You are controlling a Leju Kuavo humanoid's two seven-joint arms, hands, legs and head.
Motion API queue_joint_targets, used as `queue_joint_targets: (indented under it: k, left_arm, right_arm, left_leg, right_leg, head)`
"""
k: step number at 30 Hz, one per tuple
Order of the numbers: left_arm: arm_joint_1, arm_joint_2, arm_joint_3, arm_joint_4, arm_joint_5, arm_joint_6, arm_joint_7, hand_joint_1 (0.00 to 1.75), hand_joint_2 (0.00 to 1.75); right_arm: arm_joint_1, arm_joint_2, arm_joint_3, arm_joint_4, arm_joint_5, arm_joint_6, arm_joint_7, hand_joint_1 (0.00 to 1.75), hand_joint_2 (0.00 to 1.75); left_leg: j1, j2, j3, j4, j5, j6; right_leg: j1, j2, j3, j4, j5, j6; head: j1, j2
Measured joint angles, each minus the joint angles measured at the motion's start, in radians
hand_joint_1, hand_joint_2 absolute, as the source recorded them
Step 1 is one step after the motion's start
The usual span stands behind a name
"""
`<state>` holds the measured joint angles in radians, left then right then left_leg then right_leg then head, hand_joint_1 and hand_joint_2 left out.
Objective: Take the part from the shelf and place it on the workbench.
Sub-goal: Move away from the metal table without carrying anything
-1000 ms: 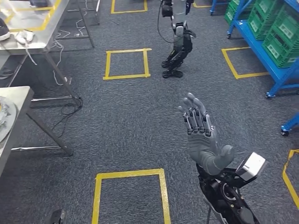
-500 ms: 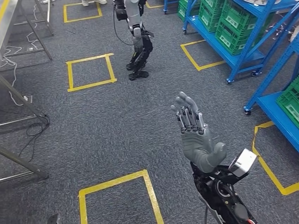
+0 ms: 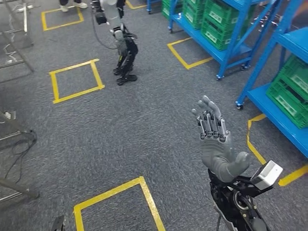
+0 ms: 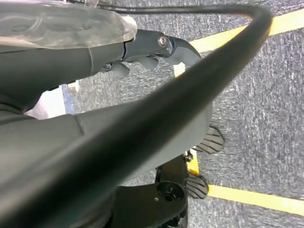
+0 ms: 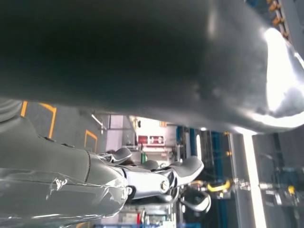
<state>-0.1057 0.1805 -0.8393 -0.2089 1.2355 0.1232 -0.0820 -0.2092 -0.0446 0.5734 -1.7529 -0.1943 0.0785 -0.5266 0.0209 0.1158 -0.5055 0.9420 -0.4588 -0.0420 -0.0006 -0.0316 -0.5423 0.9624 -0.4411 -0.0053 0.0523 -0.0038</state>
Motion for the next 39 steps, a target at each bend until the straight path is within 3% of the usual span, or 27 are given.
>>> queue_joint_targets:
  k: [2,4,5,6,7,8,10,12,13,15,17,19,21,22,23,24,26,28,30,31,33,34,36,37,38,39]
  left_arm:
    - [-0.001,0.0,-0.001,0.0,0.0,0.0,0.0,0.0,0.0]
    - [0.001,0.0,-0.001,0.0,0.0,0.0,0.0,0.0,0.0]
    - [0.003,0.0,-0.001,0.0,0.0,0.0,0.0,0.0,0.0]
    - [0.005,0.0,-0.001,0.0,0.0,0.0,0.0,0.0,0.0]
    - [0.006,0.0,-0.002,0.0,0.0,0.0,0.0,0.0,0.0]
    - [0.007,0.0,-0.002,0.0,0.0,0.0,0.0,0.0,0.0]
    - [0.007,0.002,-0.002,0.0,0.0,0.001,0.0,0.0,0.0]
    - [0.006,0.004,-0.002,0.0,0.001,0.001,0.0,0.0,0.0]
    - [0.004,0.005,-0.002,0.0,0.002,0.001,0.0,0.0,0.0]
    - [0.001,0.004,-0.003,0.0,0.004,0.003,0.0,0.0,0.0]
    - [0.0,0.004,-0.003,0.0,0.005,0.006,0.0,0.0,0.0]
    - [0.004,0.003,-0.003,0.0,0.007,0.007,0.001,0.0,0.0]
    - [0.007,0.003,-0.003,0.0,0.011,0.008,0.001,0.0,0.0]
    - [0.007,0.003,-0.003,0.0,0.013,0.008,0.001,0.0,0.0]
    - [0.007,0.003,-0.003,0.0,0.015,0.009,0.001,0.0,0.0]
    - [0.007,0.003,-0.003,0.0,0.017,0.009,0.001,0.0,0.0]
    - [0.007,0.002,-0.003,0.0,0.019,0.011,0.001,0.0,0.0]
    - [0.006,0.003,-0.003,0.0,0.021,0.013,0.002,0.0,0.0]
    - [0.003,0.003,-0.003,0.0,0.022,0.015,0.002,0.0,0.0]
    - [0.002,0.003,-0.003,0.0,0.023,0.015,0.002,0.0,0.0]
    - [0.001,0.003,-0.003,0.0,0.026,0.015,0.002,0.0,0.0]
    - [0.002,0.003,-0.003,0.0,0.028,0.015,0.003,0.0,0.0]
    - [0.004,0.003,-0.003,0.0,0.033,0.017,0.006,0.0,0.0]
    - [0.006,0.003,-0.003,0.0,0.034,0.017,0.007,0.0,0.0]
    - [0.008,0.003,-0.003,0.0,0.035,0.018,0.007,0.0,0.0]
    - [0.009,0.003,-0.003,0.0,0.036,0.018,0.008,0.0,0.0]
  right_arm:
    - [0.0,0.0,-0.002,-0.005,0.0,0.0,0.0,0.0,0.0]
    - [0.001,0.0,-0.002,-0.007,0.0,0.0,0.0,0.0,0.0]
    - [0.003,0.0,-0.002,-0.007,0.0,0.0,0.001,0.0,0.0]
    - [0.004,0.0,-0.002,-0.007,0.0,0.0,0.001,0.0,0.0]
    - [0.005,0.0,-0.002,-0.007,0.0,0.0,0.001,0.0,0.0]
    - [0.005,0.0,-0.002,-0.007,0.0,0.0,0.001,0.0,0.0]
    - [0.005,0.0,-0.002,-0.007,0.0,0.0,0.001,0.0,0.0]
    - [0.006,0.0,-0.004,-0.008,0.0,-0.004,0.0,0.0,0.0]
    - [0.01,0.0,-0.006,-0.009,-0.002,-0.006,-0.002,0.0,0.0]
    - [0.021,-0.001,-0.017,-0.013,-0.01,-0.011,-0.009,0.0,0.0]
    - [0.031,-0.006,-0.032,-0.019,-0.019,-0.015,-0.016,0.0,0.0]
    - [0.039,-0.012,-0.047,-0.023,-0.024,-0.018,-0.021,0.0,0.0]
    - [0.052,-0.019,-0.062,-0.024,-0.029,-0.022,-0.023,0.0,0.0]
    - [0.061,-0.022,-0.071,-0.025,-0.032,-0.025,-0.023,0.0,0.0]
    - [0.068,-0.026,-0.079,-0.025,-0.037,-0.028,-0.023,0.0,0.0]
    - [0.075,-0.03,-0.088,-0.027,-0.041,-0.031,-0.024,0.0,0.0]
    - [0.082,-0.036,-0.103,-0.03,-0.048,-0.035,-0.025,0.0,0.0]
    - [0.092,-0.039,-0.117,-0.034,-0.054,-0.038,-0.028,0.0,0.0]
    - [0.105,-0.043,-0.128,-0.038,-0.057,-0.038,-0.032,0.0,0.0]
    - [0.11,-0.044,-0.132,-0.04,-0.058,-0.038,-0.035,0.0,0.0]
    - [0.114,-0.046,-0.137,-0.044,-0.058,-0.035,-0.04,0.0,0.0]
    - [0.116,-0.046,-0.138,-0.045,-0.058,-0.033,-0.042,0.0,0.0]
    - [0.118,-0.046,-0.14,-0.045,-0.059,-0.029,-0.043,0.0,0.0]
    - [0.119,-0.046,-0.141,-0.045,-0.059,-0.029,-0.043,0.0,0.0]
    - [0.119,-0.046,-0.142,-0.044,-0.059,-0.028,-0.043,0.0,0.0]
    - [0.12,-0.046,-0.143,-0.044,-0.059,-0.028,-0.044,0.0,0.0]
  left_leg:
    - [0.004,-0.049,-0.024,0.06,-0.042,-0.007]
    - [0.005,-0.1,-0.095,0.204,-0.111,-0.008]
    - [0.004,-0.107,-0.133,0.274,-0.135,-0.007]
    - [0.003,-0.109,-0.157,0.312,-0.138,-0.006]
    - [0.002,-0.111,-0.163,0.312,-0.122,-0.003]
    - [0.001,-0.115,-0.147,0.267,-0.087,0.001]
    - [0.0,-0.148,-0.084,0.117,-0.01,0.011]
    - [-0.001,-0.178,-0.042,0.018,0.023,0.016]
    - [-0.003,-0.181,-0.037,0.005,0.021,0.017]
    - [-0.003,-0.158,-0.034,-0.001,0.023,0.022]
    - [0.001,-0.134,-0.027,-0.008,0.025,0.032]
    - [0.0,-0.108,-0.021,-0.012,0.023,0.041]
    - [-0.003,-0.083,-0.018,-0.011,0.019,0.044]
    - [-0.003,-0.071,-0.017,-0.011,0.017,0.043]
    - [-0.003,-0.059,-0.013,-0.011,0.014,0.042]
    - [-0.003,-0.048,-0.008,-0.011,0.011,0.039]
    - [-0.005,-0.026,0.003,-0.01,0.002,0.031]
    - [-0.011,-0.007,0.01,-0.009,-0.004,0.021]
    - [-0.012,0.013,0.014,-0.009,-0.006,0.012]
    - [-0.01,0.01,0.015,-0.005,-0.013,0.006]
    - [-0.005,-0.035,-0.007,0.054,-0.053,-0.002]
    - [-0.003,-0.07,-0.039,0.121,-0.088,-0.004]
    - [-0.004,-0.105,-0.119,0.269,-0.146,-0.003]
    - [-0.004,-0.109,-0.143,0.306,-0.149,-0.002]
    - [-0.005,-0.111,-0.148,0.303,-0.131,0.0]
    - [-0.005,-0.115,-0.133,0.257,-0.095,0.003]
  right_leg:
    - [-0.004,0.021,0.002,-0.008,0.007,-0.013]
    - [-0.005,0.042,0.0,-0.01,0.01,-0.021]
    - [-0.003,0.055,-0.002,-0.01,0.011,-0.022]
    - [-0.002,0.069,-0.002,-0.009,0.012,-0.023]
    - [0.0,0.083,-0.002,-0.009,0.012,-0.024]
    - [0.001,0.098,-0.001,-0.008,0.012,-0.024]
    - [0.002,0.124,-0.001,-0.006,0.012,-0.022]
    - [0.003,0.146,-0.006,-0.003,0.012,-0.016]
    - [0.002,0.156,-0.009,-0.004,0.012,-0.011]
    - [-0.001,0.167,-0.015,-0.005,0.013,0.001]
    - [0.003,0.12,-0.037,0.031,-0.012,0.011]
    - [0.002,0.058,-0.093,0.151,-0.076,0.021]
    - [-0.006,0.043,-0.158,0.285,-0.13,0.028]
    - [-0.009,0.04,-0.17,0.31,-0.13,0.031]
    - [-0.011,0.037,-0.159,0.29,-0.11,0.032]
    - [-0.012,0.028,-0.128,0.232,-0.076,0.033]
    - [-0.007,-0.018,-0.049,0.079,-0.017,0.028]
    - [0.001,-0.044,-0.01,0.006,-0.001,0.014]
    - [0.004,-0.021,-0.008,0.003,0.001,0.0]
    - [0.004,-0.008,-0.008,0.0,0.004,-0.006]
    - [0.0,0.016,-0.005,-0.007,0.01,-0.018]
    - [-0.001,0.027,-0.005,-0.009,0.011,-0.022]
    - [0.001,0.052,-0.008,-0.009,0.013,-0.027]
    - [0.002,0.067,-0.008,-0.009,0.013,-0.028]
    - [0.003,0.082,-0.008,-0.008,0.013,-0.028]
    - [0.004,0.097,-0.006,-0.008,0.014,-0.029]
  head:
    - [-0.008,0.0]
    - [-0.025,0.0]
    - [-0.033,0.0]
    - [-0.039,0.0]
    - [-0.043,0.0]
    - [-0.047,0.0]
    - [-0.056,0.0]
    - [-0.061,0.0]
    - [-0.062,0.0]
    - [-0.062,0.0]
    - [-0.054,0.0]
    - [-0.04,0.0]
    - [-0.032,0.0]
    - [-0.029,0.0]
    - [-0.025,0.0]
    - [-0.02,0.0]
    - [-0.009,0.0]
    - [-0.006,0.0]
    - [-0.012,0.0]
    - [-0.013,0.0]
    - [-0.019,0.0]
    - [-0.027,0.0]
    - [-0.043,0.0]
    - [-0.048,0.0]
    - [-0.052,0.0]
    - [-0.055,0.0]
